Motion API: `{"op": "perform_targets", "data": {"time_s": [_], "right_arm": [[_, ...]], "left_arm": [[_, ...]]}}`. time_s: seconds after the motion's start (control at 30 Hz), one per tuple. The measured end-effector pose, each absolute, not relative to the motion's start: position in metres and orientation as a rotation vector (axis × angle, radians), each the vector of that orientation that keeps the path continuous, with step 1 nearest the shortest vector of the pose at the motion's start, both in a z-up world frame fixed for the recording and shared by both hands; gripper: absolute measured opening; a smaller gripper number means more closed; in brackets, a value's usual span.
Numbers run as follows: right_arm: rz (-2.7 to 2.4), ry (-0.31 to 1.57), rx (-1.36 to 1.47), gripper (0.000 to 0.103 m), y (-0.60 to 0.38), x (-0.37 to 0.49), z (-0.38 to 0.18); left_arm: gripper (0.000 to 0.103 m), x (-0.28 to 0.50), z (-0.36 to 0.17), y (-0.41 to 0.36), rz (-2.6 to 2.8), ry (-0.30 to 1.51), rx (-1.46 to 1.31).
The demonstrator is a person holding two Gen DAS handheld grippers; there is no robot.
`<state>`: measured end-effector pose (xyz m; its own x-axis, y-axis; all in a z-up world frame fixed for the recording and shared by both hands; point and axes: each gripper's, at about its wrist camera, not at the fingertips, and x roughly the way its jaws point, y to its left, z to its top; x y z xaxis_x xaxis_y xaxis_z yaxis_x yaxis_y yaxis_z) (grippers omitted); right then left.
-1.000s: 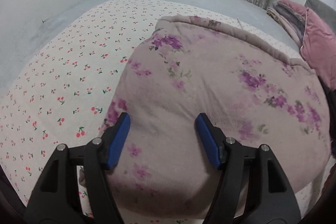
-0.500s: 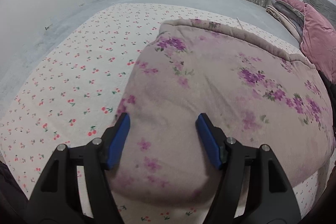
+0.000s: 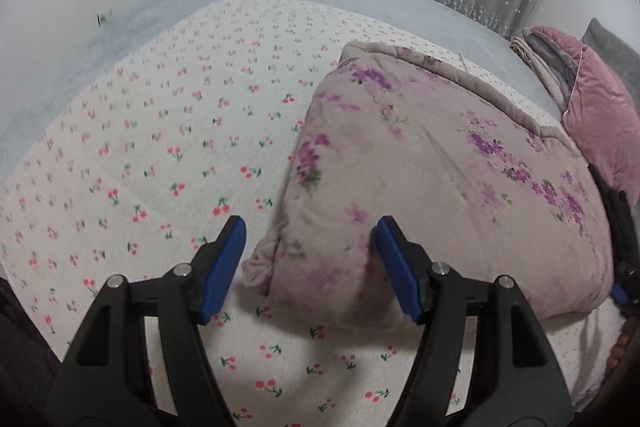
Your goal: Fold large clothes
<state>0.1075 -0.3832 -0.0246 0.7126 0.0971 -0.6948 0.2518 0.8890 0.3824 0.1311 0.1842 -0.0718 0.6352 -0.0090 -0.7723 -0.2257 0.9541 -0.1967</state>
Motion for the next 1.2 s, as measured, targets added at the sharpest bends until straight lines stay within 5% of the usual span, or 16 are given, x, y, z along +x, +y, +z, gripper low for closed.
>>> {"op": "perform_targets", "data": {"time_s": [0.47,1.2], "right_arm": [[0.154,0.873,1.036,0.086,-0.428,0.101,-0.078],[0.062,0.837,1.079,0.088,-0.398,0.141,-0.094]], "left_arm": [[0.077,0.121,-0.121,0.239,-0.182,0.984,-0.939],[0.088,0.166,-0.137,0.208,0.028,0.927,-1.048]]}}
